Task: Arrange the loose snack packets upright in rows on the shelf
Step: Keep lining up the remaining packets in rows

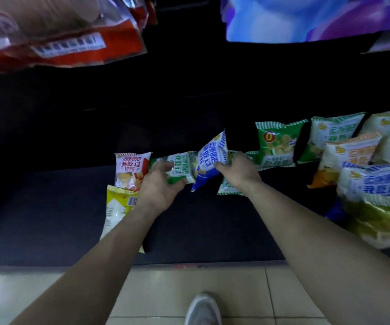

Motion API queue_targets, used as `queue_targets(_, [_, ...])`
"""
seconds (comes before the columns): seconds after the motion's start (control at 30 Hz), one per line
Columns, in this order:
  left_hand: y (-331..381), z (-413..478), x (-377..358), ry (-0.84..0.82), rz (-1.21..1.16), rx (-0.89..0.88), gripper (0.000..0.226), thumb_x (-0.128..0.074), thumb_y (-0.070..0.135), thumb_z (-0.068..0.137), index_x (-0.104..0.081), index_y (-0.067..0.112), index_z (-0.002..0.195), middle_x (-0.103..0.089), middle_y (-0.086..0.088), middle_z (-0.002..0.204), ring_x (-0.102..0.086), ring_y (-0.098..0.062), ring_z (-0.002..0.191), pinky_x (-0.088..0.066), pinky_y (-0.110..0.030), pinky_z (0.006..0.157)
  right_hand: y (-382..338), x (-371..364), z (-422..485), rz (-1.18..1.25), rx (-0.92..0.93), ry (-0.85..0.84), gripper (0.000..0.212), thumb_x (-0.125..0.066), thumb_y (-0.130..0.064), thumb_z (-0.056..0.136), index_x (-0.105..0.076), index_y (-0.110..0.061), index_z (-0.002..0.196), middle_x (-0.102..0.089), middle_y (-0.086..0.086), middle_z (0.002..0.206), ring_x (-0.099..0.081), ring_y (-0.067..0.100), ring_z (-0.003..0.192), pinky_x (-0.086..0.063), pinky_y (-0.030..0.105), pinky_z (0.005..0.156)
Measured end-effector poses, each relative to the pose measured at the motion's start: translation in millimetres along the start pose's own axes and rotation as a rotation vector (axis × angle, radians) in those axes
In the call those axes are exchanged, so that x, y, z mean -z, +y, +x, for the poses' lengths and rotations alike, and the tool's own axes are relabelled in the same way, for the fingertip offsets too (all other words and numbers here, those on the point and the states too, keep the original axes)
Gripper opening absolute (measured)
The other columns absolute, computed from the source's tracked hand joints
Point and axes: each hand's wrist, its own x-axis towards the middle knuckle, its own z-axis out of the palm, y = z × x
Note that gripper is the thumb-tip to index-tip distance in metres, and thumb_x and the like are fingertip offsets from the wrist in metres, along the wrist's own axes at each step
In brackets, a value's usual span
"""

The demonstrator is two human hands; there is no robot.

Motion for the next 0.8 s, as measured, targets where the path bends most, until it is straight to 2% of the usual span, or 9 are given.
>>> queue_targets(0.13, [-13,5,-12,0.007,-0.104,0.065,0.050,-0.078,0.037,0.081,-0.057,0.024,0.124,-0.064,0.005,0.123,-0.063,-0.014,0.106,-0.055,-0.035,0.092,-11,-25,34,0.055,-0.110,0.074,0.070,-0.063,-0.060,0.084,-0.049,-0.005,0.125,-0.061,0.017,0.118,-0.060,0.034,0.105,-0.047,0.034,0.069])
queue_targets(0.23, [-16,4,-18,0.042,-0.175,0.112,0.043,-0.077,0.037,0.082,-0.058,0.025,0.119,-0.065,0.006,0.119,-0.063,-0.014,0.109,-0.054,-0.037,0.093,-15,-33,46,0.074,-0.148,0.122,0.067,-0.067,-0.060,0.081,-0.052,-0.006,0.118,-0.064,0.013,0.109,-0.062,0.030,0.093,-0.048,0.034,0.065])
queue_targets(0.37, [-18,-1,-22,0.056,-0.239,0.131,0.039,-0.075,0.031,0.085,-0.059,0.021,0.120,-0.066,0.005,0.116,-0.064,-0.015,0.107,-0.054,-0.036,0.094,-17,-37,51,0.043,-0.165,0.154,0.070,-0.073,-0.065,0.074,-0.055,-0.008,0.110,-0.067,0.009,0.099,-0.064,0.031,0.091,-0.042,0.032,0.057])
queue_targets(0.47, [-20,-3,-20,0.063,-0.258,0.139,0.039,-0.074,0.032,0.085,-0.059,0.023,0.120,-0.065,0.007,0.117,-0.063,-0.013,0.108,-0.054,-0.033,0.094,-18,-34,51,0.074,-0.177,0.156,0.056,-0.080,-0.058,0.072,-0.062,-0.009,0.094,-0.068,0.007,0.087,-0.064,0.025,0.073,-0.038,0.027,0.049])
queue_targets(0.53, [-20,-4,-18,0.056,-0.258,0.141,0.038,-0.074,0.034,0.086,-0.058,0.025,0.119,-0.064,0.007,0.118,-0.063,-0.013,0.108,-0.054,-0.034,0.094,-18,-27,46,0.098,-0.167,0.161,0.046,-0.083,-0.051,0.072,-0.063,-0.012,0.088,-0.068,0.004,0.083,-0.062,0.020,0.067,-0.046,0.027,0.051])
queue_targets(0.63, [-16,-5,-13,0.049,-0.257,0.136,0.035,-0.074,0.034,0.085,-0.057,0.029,0.116,-0.063,0.006,0.117,-0.063,-0.014,0.107,-0.054,-0.037,0.093,-21,-6,34,0.096,-0.075,0.187,0.042,-0.085,-0.048,0.069,-0.065,-0.019,0.092,-0.071,-0.003,0.086,-0.067,0.018,0.072,-0.056,0.031,0.061])
queue_targets(0.73, [-4,-9,-4,0.053,-0.234,0.099,0.038,-0.075,0.030,0.085,-0.057,0.024,0.118,-0.063,0.006,0.119,-0.062,-0.015,0.106,-0.052,-0.030,0.090,-27,31,12,0.059,0.070,0.209,0.049,-0.086,-0.044,0.069,-0.061,-0.023,0.106,-0.070,-0.008,0.092,-0.067,0.014,0.077,-0.051,0.026,0.059])
queue_targets(0.8, [11,-11,2,0.038,-0.235,0.063,0.043,-0.077,0.031,0.084,-0.056,0.023,0.121,-0.062,0.005,0.121,-0.061,-0.015,0.108,-0.052,-0.030,0.091,-29,61,-5,0.024,0.155,0.213,0.063,-0.088,-0.044,0.067,-0.060,-0.023,0.119,-0.069,-0.010,0.102,-0.067,0.013,0.086,-0.055,0.031,0.072])
